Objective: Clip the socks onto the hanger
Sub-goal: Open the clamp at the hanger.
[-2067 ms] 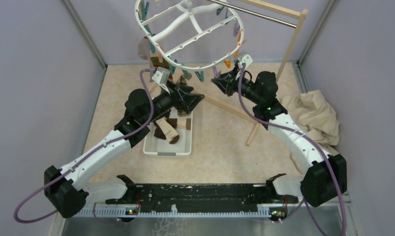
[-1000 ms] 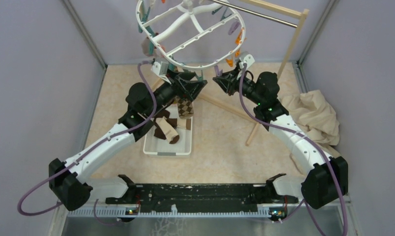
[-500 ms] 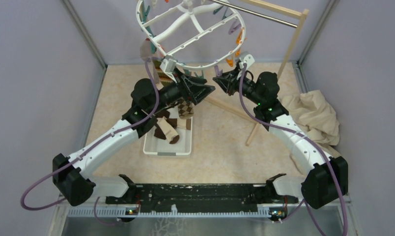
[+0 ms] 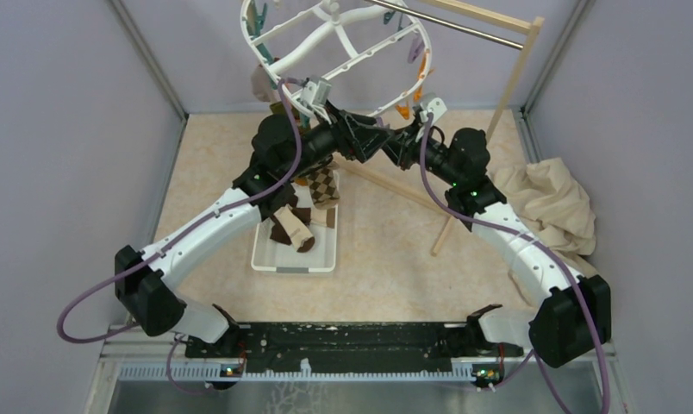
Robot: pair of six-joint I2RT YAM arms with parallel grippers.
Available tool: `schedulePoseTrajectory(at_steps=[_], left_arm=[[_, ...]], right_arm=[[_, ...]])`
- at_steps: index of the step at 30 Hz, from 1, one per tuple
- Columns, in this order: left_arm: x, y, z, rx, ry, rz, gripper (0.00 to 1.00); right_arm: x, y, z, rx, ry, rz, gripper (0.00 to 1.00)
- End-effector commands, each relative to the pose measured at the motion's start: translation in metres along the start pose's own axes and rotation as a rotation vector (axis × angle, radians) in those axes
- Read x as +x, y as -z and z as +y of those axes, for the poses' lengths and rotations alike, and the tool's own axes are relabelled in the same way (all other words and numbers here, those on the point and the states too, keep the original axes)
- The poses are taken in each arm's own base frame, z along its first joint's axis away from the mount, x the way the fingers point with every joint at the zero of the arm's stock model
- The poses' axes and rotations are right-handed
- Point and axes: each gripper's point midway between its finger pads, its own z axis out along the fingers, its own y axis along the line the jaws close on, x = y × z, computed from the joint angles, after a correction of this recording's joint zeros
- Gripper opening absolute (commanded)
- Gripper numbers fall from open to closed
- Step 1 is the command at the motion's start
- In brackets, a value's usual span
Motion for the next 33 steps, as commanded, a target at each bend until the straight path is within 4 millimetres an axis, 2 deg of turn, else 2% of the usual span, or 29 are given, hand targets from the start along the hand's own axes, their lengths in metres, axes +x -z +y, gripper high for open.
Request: schedulePoseTrajectory(at_steps=[1,8,17,24,33], left_arm=[[-0.009,-0.008,0.020,-0.076,-0.060,-0.039,0.78],[0.008,0.000,0.028,-0.091,-0.036,-0.035,0.78],[0.018,0.009,0.022,-0.062,0.019,-0.042,0.78],[0.006,0.008,0.028,-0.068,-0.040,-0.143,0.78],[-0.008,0.001,0.010,0.058,-0.099,-0.263,0.79]], right_arm=[[-0.030,0.009,0.017,-0.054,0.018,-0.076,0.00],[-0.039,0.010,0.019,-0.057,-0.012,-0.103,0.00],[-0.044,0.005,0.019,-0.059,-0.038,-0.134,0.00],[-0.044,0.006,0.023,-0.081,-0.046,-0.134,0.00],[-0.038,0.005,0.019,-0.065,-0.036,-0.110,0.00]])
